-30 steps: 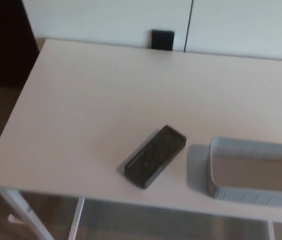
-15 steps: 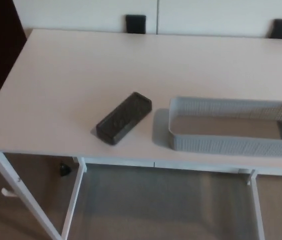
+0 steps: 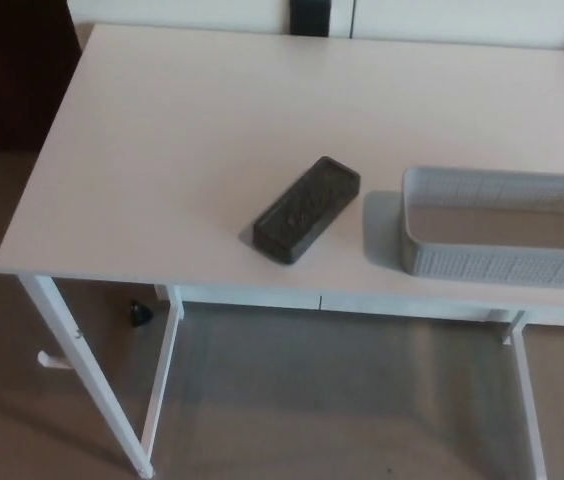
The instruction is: The robot walks towards a desk on which an eraser is kept on the left hand side and a container is kept on the right hand side. The robot picks up the eraser using its left hand and places it in the container.
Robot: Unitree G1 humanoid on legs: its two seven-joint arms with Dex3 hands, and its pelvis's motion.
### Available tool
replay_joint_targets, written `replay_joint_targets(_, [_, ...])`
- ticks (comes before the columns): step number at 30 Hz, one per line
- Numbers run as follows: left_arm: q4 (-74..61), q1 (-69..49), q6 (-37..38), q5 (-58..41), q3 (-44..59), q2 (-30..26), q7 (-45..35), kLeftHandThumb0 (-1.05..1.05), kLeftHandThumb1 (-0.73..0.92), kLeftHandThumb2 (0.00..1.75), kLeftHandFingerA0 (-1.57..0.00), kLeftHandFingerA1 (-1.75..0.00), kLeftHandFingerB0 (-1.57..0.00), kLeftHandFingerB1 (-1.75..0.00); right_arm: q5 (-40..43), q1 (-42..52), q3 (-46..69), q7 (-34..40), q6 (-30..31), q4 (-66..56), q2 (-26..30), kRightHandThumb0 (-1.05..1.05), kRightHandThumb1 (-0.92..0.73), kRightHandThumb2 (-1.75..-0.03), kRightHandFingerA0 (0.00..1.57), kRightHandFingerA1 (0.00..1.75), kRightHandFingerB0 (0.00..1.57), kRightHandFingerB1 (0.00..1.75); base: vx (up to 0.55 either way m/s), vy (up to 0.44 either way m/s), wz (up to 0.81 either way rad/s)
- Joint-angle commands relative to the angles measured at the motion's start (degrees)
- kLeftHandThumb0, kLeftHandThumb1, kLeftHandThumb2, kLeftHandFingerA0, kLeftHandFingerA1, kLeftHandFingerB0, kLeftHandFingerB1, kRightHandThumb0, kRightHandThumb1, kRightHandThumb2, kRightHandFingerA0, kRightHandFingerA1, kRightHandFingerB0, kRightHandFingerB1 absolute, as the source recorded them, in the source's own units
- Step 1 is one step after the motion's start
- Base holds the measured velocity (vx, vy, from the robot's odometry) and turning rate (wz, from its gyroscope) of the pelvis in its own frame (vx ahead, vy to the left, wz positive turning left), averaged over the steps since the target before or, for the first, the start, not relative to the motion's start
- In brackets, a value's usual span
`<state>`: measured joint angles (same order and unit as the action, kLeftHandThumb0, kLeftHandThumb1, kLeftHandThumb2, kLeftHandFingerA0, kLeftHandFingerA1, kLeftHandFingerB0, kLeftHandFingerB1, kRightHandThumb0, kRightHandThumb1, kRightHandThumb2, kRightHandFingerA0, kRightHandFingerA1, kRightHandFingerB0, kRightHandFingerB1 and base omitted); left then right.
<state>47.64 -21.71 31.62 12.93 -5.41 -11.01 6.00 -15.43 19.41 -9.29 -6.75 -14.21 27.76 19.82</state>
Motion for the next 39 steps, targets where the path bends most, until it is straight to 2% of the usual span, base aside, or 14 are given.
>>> replay_joint_targets(1, [0.19, -0.19, 1.93, -0.60, 0.37, 0.07, 0.21, -0.23, 0.56, 0.56, -0.41, -0.45, -0.30, -0.35, -0.09, -0.97, 0.07, -0.31, 0.57, 1.53, 0.56, -0.59, -0.78, -0.73, 0.08, 0.71, 0.04, 0.42, 0.07, 0.000, 0.11])
replay_joint_targets(5, [0.20, -0.40, 1.98, -0.85, 0.53, 0.04, -0.06, -0.22, 0.57, 0.56, -0.40, -0.45, -0.29, -0.35, 0.15, -0.99, 0.01, -0.43, 0.36, 1.74, 0.47, -0.64, -0.59, -1.03, 0.10, 0.64, 0.00, 0.46, 0.02, -0.008, 0.02])
replay_joint_targets(7, [-0.14, -0.59, 1.62, -0.48, 0.41, -0.05, 0.30, -0.24, 0.57, 0.56, -0.41, -0.45, -0.29, -0.34, 0.08, -1.00, -0.09, -0.51, 0.20, 1.78, 0.55, -0.59, -0.78, -0.73, 0.08, 0.71, 0.03, 0.41, 0.02, -0.018, 0.04])
replay_joint_targets(9, [-0.06, -0.67, 1.71, -0.86, 0.63, 0.13, 0.15, -0.23, 0.57, 0.56, -0.41, -0.45, -0.29, -0.34, 0.19, -1.22, -0.17, -0.74, -0.15, 2.01, 0.59, -0.63, -0.59, -1.04, 0.12, 0.65, 0.00, 0.46, 0.02, -0.018, 0.03])
replay_joint_targets(10, [0.20, -0.66, 2.14, -0.96, 0.69, 0.07, 0.04, -0.24, 0.57, 0.56, -0.41, -0.46, -0.29, -0.34, 0.03, -1.40, -0.30, -0.73, -0.21, 2.10, 0.62, -0.59, -0.77, -0.74, 0.07, 0.74, 0.03, 0.43, 0.00, 0.000, 0.00])
replay_joint_targets(14, [0.71, -0.31, 2.50, -0.75, 0.71, 0.00, 0.31, -0.24, 0.56, 0.56, -0.42, -0.45, -0.30, -0.35, 0.26, -1.43, -0.29, -1.07, 0.12, 1.46, 0.70, -0.58, -0.78, -0.74, 0.07, 0.70, 0.03, 0.41, 0.00, 0.000, 0.00])
replay_joint_targets(15, [0.74, -0.39, 2.55, -0.63, 0.66, -0.01, 0.42, -0.25, 0.56, 0.56, -0.42, -0.45, -0.30, -0.35, 0.37, -1.31, -0.25, -1.16, 0.26, 1.30, 0.68, -0.62, -0.59, -1.03, 0.10, 0.63, 0.00, 0.46, 0.00, 0.000, 0.00])
replay_joint_targets(16, [0.69, -0.66, 2.61, -0.43, 0.56, -0.02, 0.62, -0.25, 0.56, 0.56, -0.42, -0.45, -0.30, -0.35, 0.35, -1.05, -0.28, -1.30, 0.33, 1.10, 0.76, -0.58, -0.78, -0.74, 0.07, 0.69, 0.03, 0.41, 0.00, 0.000, 0.00])
replay_joint_targets(20, [-1.37, -2.36, 4.59, 1.30, -0.39, 0.11, 2.41, -0.27, 0.56, 0.56, -0.42, -0.46, -0.32, -0.34, -0.15, -0.10, -0.40, -1.22, -0.43, 0.07, 1.24, -0.59, -0.78, -0.73, 0.07, 0.70, 0.03, 0.40, 0.00, 0.000, 0.00])
replay_joint_targets(21, [-5.32, -3.72, 4.17, 2.32, -1.01, 0.15, 2.94, -0.29, 0.55, 0.56, -0.42, -0.47, -0.33, -0.34, -0.03, 0.20, -0.38, -1.51, 0.14, -1.25, 1.21, -0.58, -0.79, -0.73, 0.06, 0.69, 0.03, 0.39, 0.00, 0.000, 0.00])
replay_joint_targets(22, [-10.77, -5.41, 4.17, 3.15, -1.71, -0.02, 2.76, -0.28, 0.55, 0.56, -0.42, -0.47, -0.32, -0.34, 0.36, 0.27, -0.33, -1.83, 0.53, -2.41, 0.90, -0.61, -0.59, -1.04, 0.09, 0.62, 0.00, 0.46, 0.00, 0.000, 0.00])
replay_joint_targets(23, [-15.52, -6.93, 4.91, 4.07, -2.51, -0.64, 2.13, -0.31, 0.54, 0.56, -0.41, -0.48, -0.30, -0.36, 0.23, 0.27, -0.45, -1.71, 0.29, -2.49, 0.83, -0.58, -0.78, -0.74, 0.07, 0.71, 0.03, 0.42, 0.00, 0.000, 0.00])
replay_joint_targets(33, [-73.44, -17.42, 5.78, -1.13, -7.43, -12.34, -13.97, -0.59, 0.41, 0.76, -0.23, -0.50, -0.15, -0.43, 0.03, -1.71, -0.99, -2.24, 2.62, -1.64, 0.37, -0.59, -0.80, -0.70, 0.09, 0.68, 0.05, 0.39, 0.00, 0.000, 0.00])
replay_joint_targets(39, [-99.32, -4.19, -8.38, -10.24, -6.87, -18.60, -20.96, -0.62, 0.41, 0.79, -0.27, -0.56, -0.18, -0.47, 0.56, -1.67, -0.93, -2.56, 3.10, -2.20, 0.38, -0.59, -0.81, -0.69, 0.09, 0.65, 0.06, 0.37, 0.00, 0.000, 0.00])
